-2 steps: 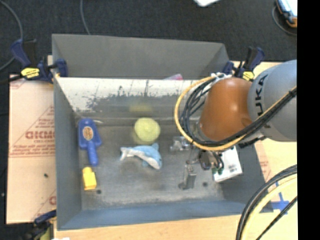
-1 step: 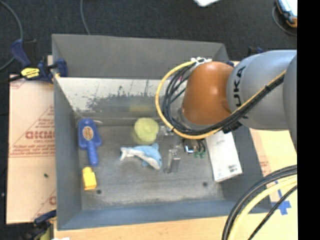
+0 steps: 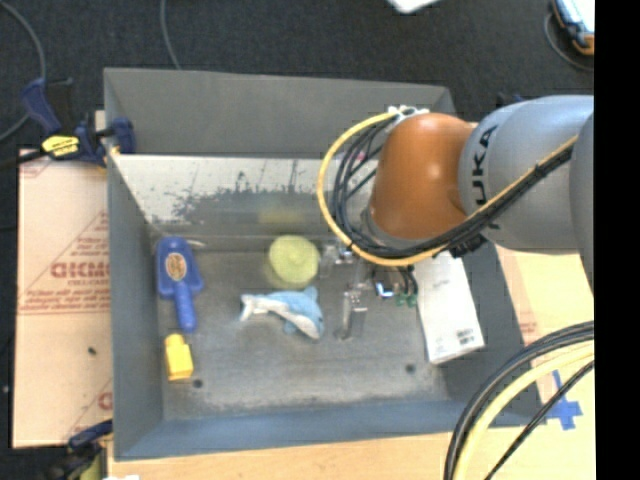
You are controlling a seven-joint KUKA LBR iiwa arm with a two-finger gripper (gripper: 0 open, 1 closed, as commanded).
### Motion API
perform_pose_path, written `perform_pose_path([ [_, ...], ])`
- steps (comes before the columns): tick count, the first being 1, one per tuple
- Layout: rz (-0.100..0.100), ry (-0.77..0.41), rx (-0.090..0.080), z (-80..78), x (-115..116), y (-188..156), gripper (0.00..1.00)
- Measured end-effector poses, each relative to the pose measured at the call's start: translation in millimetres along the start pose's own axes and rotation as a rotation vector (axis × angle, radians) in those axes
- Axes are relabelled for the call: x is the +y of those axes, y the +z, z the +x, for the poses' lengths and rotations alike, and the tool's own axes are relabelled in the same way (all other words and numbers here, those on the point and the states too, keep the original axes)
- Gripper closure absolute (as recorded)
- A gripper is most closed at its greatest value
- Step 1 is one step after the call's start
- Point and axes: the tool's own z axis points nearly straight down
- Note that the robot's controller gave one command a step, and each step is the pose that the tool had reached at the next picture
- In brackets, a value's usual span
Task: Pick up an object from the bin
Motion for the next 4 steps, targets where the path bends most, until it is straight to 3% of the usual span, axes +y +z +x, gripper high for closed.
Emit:
perform_pose_path([
  [1, -0.002, -0.082, -0.008, 9.9, 45.1, 77.5, 0.00],
  [2, -0.001, -0.023, -0.005, -0.7, 60.3, 65.4, 0.00],
  [3, -0.002, -0.039, -0.020, -5.1, 39.2, -19.3, 0.00],
  [4, -0.002, 0.001, -0.001, 2.8, 44.9, 72.2, 0.00],
])
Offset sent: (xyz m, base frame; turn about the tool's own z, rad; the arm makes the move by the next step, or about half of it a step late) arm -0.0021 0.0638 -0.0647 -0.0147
